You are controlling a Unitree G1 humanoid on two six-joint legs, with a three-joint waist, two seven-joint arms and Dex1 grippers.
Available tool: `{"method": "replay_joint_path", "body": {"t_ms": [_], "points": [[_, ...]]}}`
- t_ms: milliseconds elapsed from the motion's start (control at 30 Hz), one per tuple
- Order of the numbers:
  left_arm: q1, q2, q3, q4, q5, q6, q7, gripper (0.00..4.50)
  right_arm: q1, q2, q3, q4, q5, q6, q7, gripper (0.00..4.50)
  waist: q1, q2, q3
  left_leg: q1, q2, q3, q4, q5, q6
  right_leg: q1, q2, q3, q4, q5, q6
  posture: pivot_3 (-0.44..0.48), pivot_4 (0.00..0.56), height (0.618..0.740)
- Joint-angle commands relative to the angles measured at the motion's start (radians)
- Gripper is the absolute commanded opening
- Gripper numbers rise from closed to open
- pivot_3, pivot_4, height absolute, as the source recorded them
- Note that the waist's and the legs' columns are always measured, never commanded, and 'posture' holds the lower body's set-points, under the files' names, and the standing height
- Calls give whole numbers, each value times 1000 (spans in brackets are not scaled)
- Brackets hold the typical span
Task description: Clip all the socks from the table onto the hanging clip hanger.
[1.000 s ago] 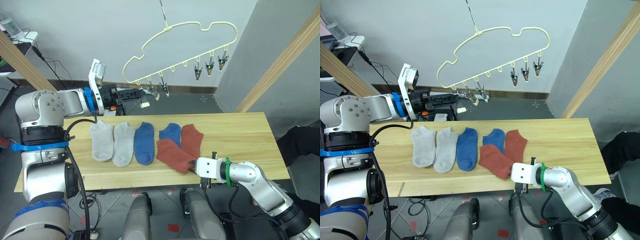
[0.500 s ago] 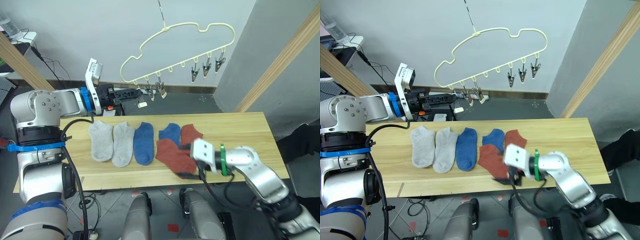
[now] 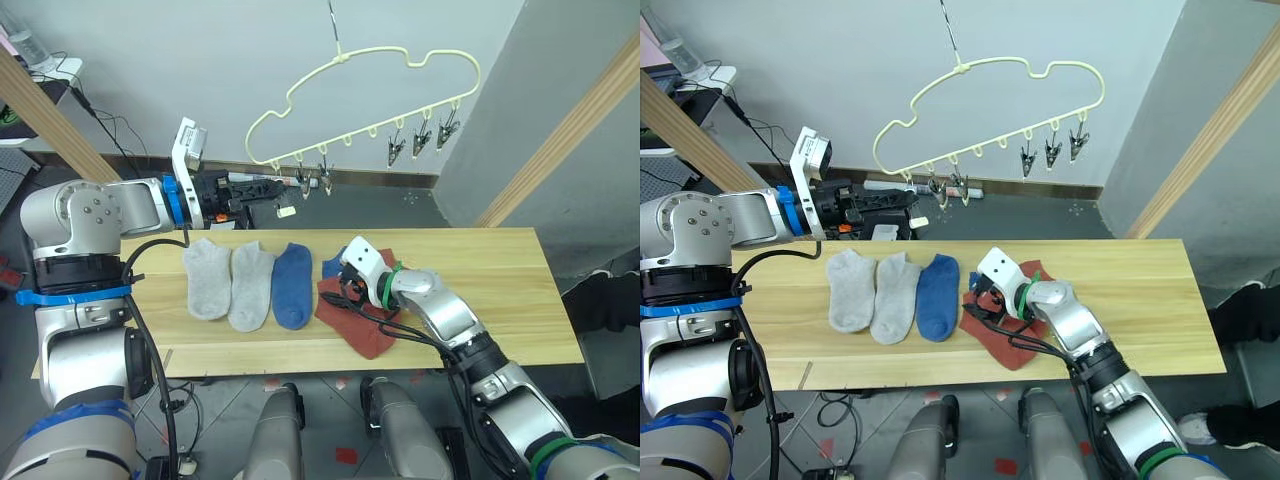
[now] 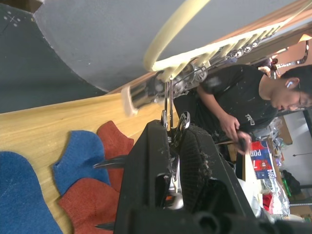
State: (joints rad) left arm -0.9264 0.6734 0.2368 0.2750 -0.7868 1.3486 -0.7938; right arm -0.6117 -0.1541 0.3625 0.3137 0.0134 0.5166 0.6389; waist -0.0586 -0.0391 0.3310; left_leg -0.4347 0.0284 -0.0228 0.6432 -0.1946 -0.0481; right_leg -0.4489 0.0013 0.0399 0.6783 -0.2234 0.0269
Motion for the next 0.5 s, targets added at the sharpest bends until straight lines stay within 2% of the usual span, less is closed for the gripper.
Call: {"method": "replay_joint_path", "body": {"t_ms": [33, 67, 167, 367, 500], "points": [[-4, 1, 21, -46, -22, 12, 7, 211, -26, 19, -1, 69, -23, -18, -20, 4445, 0, 0, 0, 0, 0, 0, 0, 0, 0, 0, 0, 0, 0, 0, 0, -53, 327, 740], [-4, 1, 22, -48, -23, 14, 9, 211, -31, 18, 7, 86, -35, -28, -21, 4445, 0, 0, 0, 0, 0, 0, 0, 0, 0, 0, 0, 1, 0, 0, 0, -53, 327, 740], [-2, -1, 28, -55, -27, 23, 16, 211, -40, 20, 20, 122, -63, -45, -28, 3852, -1, 0, 0, 0, 0, 1, 0, 0, 0, 0, 0, 1, 0, 0, 0, -51, 329, 740], [2, -5, 35, -65, -28, 32, 24, 211, -42, 24, 20, 131, -83, -85, -20, 1701, 0, 0, 0, 0, 0, 0, 0, 0, 0, 0, 0, 0, 0, 0, 0, -48, 333, 740], [3, -5, 41, -65, -28, 33, 27, 211, -22, 1, 17, 28, -73, -76, 3, 212, 0, 0, 0, 0, 0, 0, 0, 0, 0, 0, 0, 1, 0, 0, 0, -49, 337, 740]]}}
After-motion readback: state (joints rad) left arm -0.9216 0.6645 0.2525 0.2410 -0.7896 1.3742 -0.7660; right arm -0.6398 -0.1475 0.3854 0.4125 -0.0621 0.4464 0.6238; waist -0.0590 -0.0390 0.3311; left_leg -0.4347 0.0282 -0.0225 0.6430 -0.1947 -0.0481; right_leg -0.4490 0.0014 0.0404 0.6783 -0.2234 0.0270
